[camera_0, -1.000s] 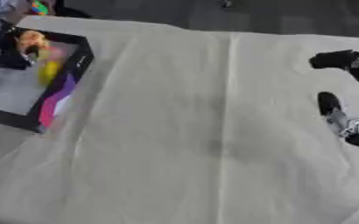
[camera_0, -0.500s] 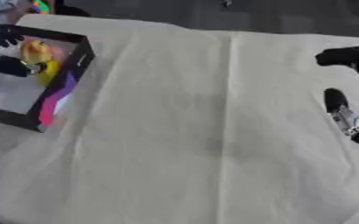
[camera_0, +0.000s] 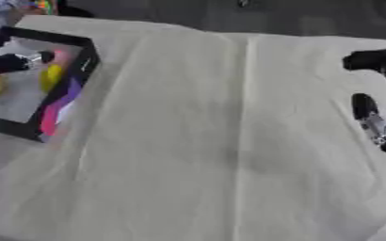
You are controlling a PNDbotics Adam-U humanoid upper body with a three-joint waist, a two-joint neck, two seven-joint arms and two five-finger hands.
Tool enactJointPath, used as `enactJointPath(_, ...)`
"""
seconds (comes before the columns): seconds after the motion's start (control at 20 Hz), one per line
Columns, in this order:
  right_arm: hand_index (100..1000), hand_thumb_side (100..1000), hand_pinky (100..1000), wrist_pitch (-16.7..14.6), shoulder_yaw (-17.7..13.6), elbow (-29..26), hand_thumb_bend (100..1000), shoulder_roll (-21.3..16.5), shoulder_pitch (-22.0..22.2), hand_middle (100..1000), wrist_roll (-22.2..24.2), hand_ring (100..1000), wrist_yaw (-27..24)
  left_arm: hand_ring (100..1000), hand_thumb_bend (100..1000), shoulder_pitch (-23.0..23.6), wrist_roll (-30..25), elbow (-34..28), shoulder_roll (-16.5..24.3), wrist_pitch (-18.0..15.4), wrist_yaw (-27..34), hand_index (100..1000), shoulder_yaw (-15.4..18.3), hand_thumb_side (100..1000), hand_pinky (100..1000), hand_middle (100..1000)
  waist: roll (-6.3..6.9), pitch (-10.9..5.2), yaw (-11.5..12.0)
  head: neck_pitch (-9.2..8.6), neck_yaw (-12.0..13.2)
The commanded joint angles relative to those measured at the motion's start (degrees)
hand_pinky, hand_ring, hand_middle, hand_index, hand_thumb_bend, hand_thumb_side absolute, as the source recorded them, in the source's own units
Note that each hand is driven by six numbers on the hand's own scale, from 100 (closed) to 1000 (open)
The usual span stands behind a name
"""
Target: Pick up the objects with one hand, pass them to the other hand, and then place them into the box on the other side of the table.
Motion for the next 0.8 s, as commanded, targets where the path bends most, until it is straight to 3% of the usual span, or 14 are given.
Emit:
enactJointPath(0.05,879,417,945,-0.8,-1.6,-1.2,100,-2.7,0.4,821,-0.8,841,-1.0,766,100,-2.0,1.6,-2.9,0.5,0.3,1.7,746,3.2,410,850,772,0.44,-1.88,0.4,0.27,-1.9)
enactJointPath(0.25,881,333,953,-3.1,-5.3,-1.2,100,-5.3,3.3,836,-2.9,850,-2.2,695,100,-2.5,4.7,-8.0,-1.9,-0.3,4.8,750,8.1,637,808,707,0.23,-2.65,0.5,1.20,-5.6)
enactJointPath(0.35,888,350,957,-3.1,-7.0,-1.2,100,-6.2,4.6,844,-4.0,862,-3.6,686,100,-2.0,6.4,-10.6,-3.0,-1.6,6.4,760,9.4,658,801,701,0.32,-2.99,0.5,1.61,-6.8)
enactJointPath(0.4,903,438,966,-3.0,-7.6,-1.2,100,-6.5,4.9,861,-4.3,880,-4.2,686,100,-1.4,7.2,-12.0,-3.3,-2.0,7.3,779,9.6,682,800,694,0.35,-3.08,0.5,1.73,-7.2)
enactJointPath(0.8,883,499,945,1.0,-13.4,-1.2,100,-5.3,10.7,820,-7.8,840,-10.5,674,100,5.1,13.7,-22.6,-11.8,-7.5,13.8,789,11.3,793,796,690,0.88,-4.70,-0.4,3.29,-10.8)
